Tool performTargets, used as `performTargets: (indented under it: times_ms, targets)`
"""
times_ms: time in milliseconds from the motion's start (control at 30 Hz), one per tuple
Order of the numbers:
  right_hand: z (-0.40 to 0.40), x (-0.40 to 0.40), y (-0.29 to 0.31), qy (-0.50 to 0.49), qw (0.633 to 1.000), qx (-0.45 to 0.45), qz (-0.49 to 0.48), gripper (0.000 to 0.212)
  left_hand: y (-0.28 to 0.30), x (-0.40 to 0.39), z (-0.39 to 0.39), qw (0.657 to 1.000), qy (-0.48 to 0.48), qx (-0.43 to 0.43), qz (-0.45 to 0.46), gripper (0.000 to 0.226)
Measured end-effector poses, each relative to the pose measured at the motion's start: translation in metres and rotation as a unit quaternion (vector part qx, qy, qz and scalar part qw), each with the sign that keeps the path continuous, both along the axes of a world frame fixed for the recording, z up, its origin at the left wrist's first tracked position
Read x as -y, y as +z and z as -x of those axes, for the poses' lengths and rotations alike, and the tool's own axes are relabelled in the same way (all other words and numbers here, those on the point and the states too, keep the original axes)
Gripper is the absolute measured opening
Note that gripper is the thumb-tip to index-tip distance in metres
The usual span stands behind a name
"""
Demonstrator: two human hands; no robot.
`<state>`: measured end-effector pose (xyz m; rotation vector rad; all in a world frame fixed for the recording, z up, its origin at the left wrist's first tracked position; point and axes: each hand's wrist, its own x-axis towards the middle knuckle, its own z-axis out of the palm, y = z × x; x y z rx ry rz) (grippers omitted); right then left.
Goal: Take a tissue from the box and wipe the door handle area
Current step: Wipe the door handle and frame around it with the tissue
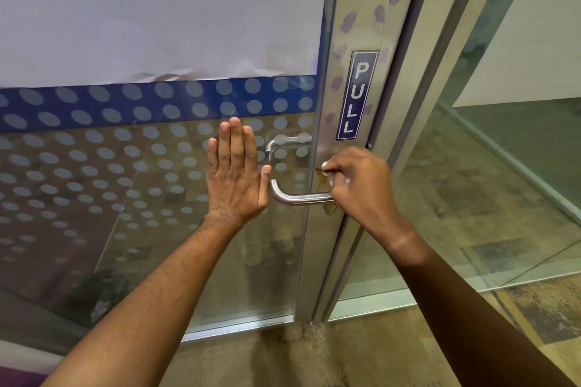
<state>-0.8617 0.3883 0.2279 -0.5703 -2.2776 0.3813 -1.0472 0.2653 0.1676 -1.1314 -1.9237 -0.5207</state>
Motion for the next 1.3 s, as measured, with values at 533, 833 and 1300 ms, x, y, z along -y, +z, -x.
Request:
performTargets:
  times_ms: [533,833,1300]
  targets:
    - [-0.008,-0.005,0.002,-0.082,0.993,-0.067,-0.057,0.015,0.000,-0.001,0.001,1.000,0.002,-0.008,-0.007,0.093]
    - [0.000,0.002,-0.012,-0.039,0.996,-0.042,-0.068,0.030,0.000,-0.001,0.001,1.000,0.001,0.000,-0.007,0.094]
    - [-0.018,0.002,-0.035,-0.095,0.975,-0.203,-0.001,0.021,-0.003,-0.003,0.005,1.000,0.000,-0.007,-0.021,0.090]
